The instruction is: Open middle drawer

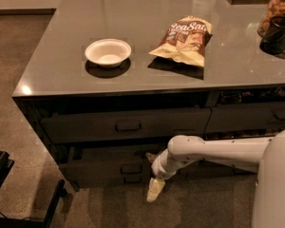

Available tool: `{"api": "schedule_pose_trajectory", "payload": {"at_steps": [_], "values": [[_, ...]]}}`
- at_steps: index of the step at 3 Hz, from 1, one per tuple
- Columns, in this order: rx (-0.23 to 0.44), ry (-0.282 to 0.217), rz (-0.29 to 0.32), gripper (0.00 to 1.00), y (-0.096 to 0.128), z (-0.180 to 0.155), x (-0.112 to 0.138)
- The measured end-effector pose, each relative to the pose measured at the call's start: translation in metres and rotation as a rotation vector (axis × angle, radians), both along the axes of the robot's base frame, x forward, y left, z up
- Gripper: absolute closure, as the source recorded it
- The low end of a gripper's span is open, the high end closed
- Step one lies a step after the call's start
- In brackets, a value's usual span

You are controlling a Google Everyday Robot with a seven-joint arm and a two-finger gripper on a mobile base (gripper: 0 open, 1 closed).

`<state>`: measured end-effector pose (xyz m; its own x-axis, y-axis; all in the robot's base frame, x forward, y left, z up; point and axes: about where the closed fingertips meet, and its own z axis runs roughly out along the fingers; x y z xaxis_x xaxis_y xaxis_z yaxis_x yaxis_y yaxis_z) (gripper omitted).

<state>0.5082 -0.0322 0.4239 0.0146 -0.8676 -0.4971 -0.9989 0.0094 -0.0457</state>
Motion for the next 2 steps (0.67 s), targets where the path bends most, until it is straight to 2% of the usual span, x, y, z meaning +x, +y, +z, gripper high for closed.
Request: {"api": "schedule_pose_trajectory", "payload": {"at_steps": [2], "values": [[0.009, 0.130, 0.009, 0.00, -0.011, 0.004, -0.051]]}}
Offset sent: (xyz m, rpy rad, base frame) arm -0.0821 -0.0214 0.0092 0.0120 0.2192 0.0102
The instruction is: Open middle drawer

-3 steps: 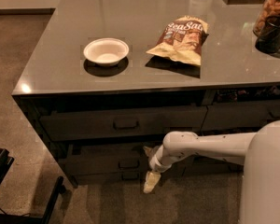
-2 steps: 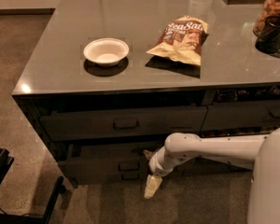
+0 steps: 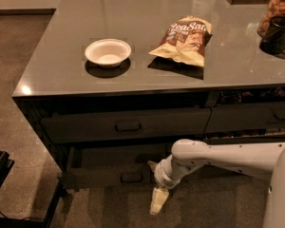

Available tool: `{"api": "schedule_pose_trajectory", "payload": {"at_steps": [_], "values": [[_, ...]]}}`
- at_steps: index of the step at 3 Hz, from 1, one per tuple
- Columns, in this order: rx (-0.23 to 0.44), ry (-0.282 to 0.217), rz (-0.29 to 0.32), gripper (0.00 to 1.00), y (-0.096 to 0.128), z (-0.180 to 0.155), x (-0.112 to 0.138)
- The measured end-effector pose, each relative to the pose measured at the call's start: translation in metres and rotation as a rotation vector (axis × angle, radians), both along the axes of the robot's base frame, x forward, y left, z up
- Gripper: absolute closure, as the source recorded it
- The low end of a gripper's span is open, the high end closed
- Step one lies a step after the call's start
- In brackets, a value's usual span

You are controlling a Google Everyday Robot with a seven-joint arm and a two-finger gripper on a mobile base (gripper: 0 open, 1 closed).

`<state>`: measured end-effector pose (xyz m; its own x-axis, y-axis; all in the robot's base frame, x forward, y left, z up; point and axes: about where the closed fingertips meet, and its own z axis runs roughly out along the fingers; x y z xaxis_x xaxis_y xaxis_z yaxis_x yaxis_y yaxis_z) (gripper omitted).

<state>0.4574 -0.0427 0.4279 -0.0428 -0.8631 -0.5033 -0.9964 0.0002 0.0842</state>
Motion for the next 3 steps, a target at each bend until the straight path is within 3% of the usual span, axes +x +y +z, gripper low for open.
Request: {"api": "schedule_pose_trajectory", "payload": {"at_steps": [2, 3], "values": [[-0.025, 0.126, 0.047, 0.00, -0.011, 0.016, -0.040], [-0.025, 0.126, 0.047, 0.00, -0.011, 0.016, -0.040]]}}
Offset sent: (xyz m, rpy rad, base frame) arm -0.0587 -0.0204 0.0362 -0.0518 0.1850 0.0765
